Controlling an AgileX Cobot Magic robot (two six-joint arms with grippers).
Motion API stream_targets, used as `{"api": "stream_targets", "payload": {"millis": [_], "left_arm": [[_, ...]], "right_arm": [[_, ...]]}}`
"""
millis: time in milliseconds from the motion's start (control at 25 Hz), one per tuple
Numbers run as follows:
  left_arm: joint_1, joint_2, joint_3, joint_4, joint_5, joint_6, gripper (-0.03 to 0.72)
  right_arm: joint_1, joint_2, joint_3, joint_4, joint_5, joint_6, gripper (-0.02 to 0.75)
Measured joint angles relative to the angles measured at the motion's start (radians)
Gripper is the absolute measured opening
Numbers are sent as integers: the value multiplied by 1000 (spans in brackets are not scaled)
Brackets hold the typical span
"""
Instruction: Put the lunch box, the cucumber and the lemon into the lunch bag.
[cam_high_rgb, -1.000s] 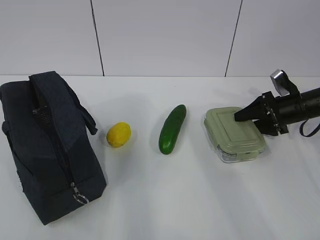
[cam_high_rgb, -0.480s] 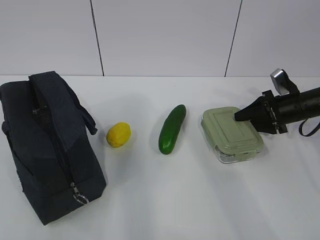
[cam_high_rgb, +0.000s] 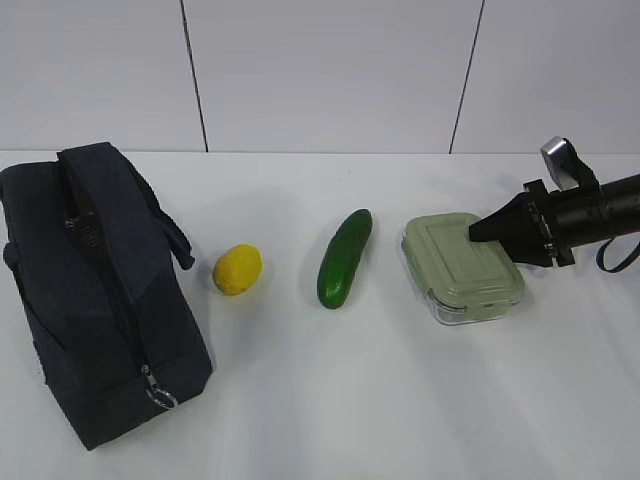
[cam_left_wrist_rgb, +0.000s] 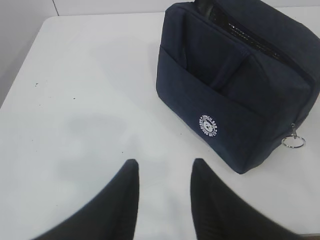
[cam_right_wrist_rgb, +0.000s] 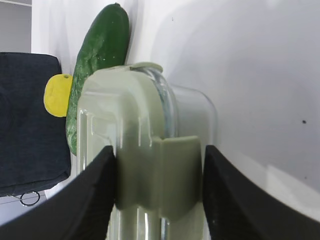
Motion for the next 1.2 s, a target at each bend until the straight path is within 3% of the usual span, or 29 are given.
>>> {"api": "stream_targets", "payload": {"millis": [1200], "left_arm": [[0, 0, 0, 0, 0, 0, 239]], "right_arm": [[0, -28, 0, -12, -46, 113, 401]]}}
